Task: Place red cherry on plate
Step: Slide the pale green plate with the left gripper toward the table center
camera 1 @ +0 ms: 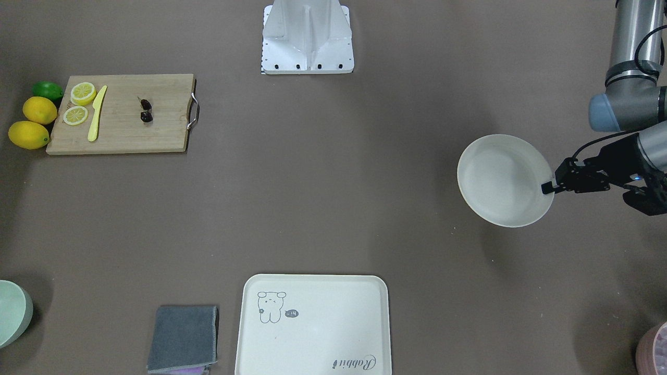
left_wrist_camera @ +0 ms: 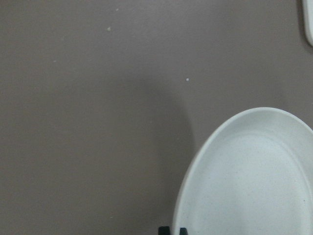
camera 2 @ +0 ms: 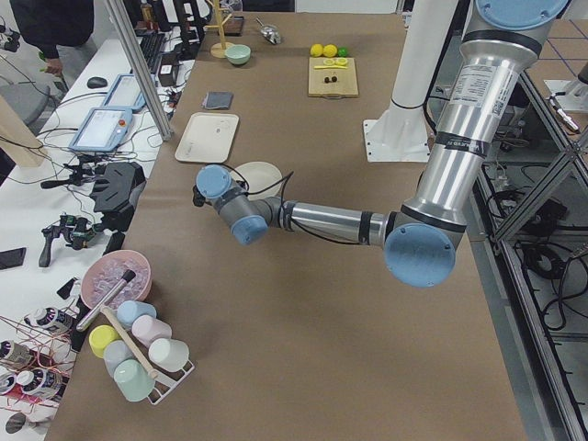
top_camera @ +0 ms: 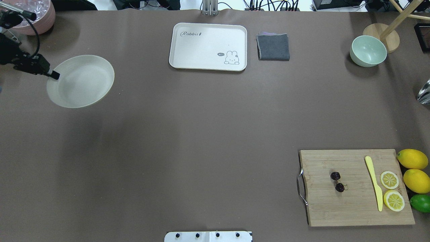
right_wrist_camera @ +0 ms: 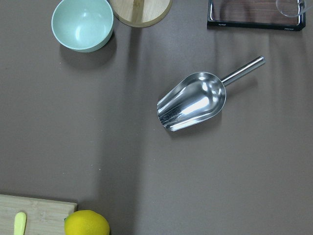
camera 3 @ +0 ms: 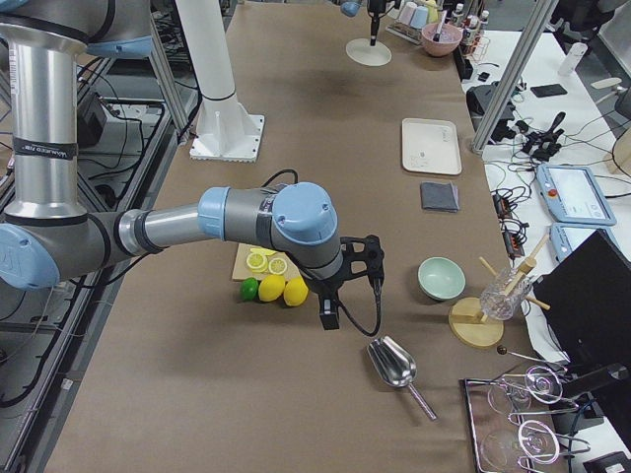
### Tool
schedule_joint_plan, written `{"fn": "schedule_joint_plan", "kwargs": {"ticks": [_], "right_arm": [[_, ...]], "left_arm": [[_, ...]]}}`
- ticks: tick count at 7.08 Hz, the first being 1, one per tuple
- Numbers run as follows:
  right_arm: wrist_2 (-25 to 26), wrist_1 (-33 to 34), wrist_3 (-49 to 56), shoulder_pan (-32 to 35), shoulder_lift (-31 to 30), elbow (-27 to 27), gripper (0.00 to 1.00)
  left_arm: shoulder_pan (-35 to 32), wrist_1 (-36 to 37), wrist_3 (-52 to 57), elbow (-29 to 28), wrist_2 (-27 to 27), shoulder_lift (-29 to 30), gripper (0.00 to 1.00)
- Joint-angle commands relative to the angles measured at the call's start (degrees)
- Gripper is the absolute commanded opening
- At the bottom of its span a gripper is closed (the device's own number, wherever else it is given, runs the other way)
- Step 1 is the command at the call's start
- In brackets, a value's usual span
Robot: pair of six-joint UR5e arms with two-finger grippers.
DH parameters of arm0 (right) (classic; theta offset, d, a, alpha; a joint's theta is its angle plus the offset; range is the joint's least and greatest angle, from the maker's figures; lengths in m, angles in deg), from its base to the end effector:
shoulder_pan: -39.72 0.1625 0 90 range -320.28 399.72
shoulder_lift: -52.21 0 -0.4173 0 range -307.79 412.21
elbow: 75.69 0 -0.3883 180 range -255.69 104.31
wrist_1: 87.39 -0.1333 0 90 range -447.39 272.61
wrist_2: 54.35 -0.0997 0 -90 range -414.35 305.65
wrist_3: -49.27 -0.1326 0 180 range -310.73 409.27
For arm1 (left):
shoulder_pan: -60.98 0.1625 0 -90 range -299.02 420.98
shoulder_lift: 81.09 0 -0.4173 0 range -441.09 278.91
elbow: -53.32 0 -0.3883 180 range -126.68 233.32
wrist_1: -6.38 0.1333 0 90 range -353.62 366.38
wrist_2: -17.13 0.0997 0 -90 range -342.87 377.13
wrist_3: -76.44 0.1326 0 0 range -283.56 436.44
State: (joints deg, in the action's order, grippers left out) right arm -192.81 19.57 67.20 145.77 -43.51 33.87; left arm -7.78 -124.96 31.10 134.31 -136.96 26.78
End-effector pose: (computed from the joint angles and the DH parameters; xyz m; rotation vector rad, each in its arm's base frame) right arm 0.1517 -0.4040 0.5781 0.1981 -0.8236 -0.0078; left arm 0.2116 -0.5830 0.4604 0.0791 1.2859 0.1285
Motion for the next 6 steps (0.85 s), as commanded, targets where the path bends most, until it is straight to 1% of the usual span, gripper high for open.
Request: {"fn": "schedule_joint_plan", "kwargs": {"ticks": [1,2,3,4,5,6], "right_arm": [[-0.1,0.0,-0.1,0.4,-0.3,-0.1,1.0],[0.0,0.0,0.5,0.5,-0.3,0.1,1.0],[0.0,0.0,0.0,0.5,-0.3,0.4,1.0],[0.0,0.0,0.1,0.6,-0.3,0.4,1.0],[0.0,0.1,0.0,0.6,-0.3,0.1,1.0],[-0.1,0.1,-0.1,1.2,-0.7,0.4,1.0]], "left_arm": [[5.6,1.7,-8.1,5.6,1.8,4.5,0.0],[11.0,1.7,-12.7,7.3,7.5,6.7,0.0],[16.8,1.7,-16.2,7.4,11.8,9.3,0.0],[22.0,2.7,-17.5,7.2,17.6,12.2,0.0],[26.9,5.9,-17.8,7.2,22.3,15.2,0.0],[29.7,7.8,-17.8,6.9,24.6,17.4,0.0]]}}
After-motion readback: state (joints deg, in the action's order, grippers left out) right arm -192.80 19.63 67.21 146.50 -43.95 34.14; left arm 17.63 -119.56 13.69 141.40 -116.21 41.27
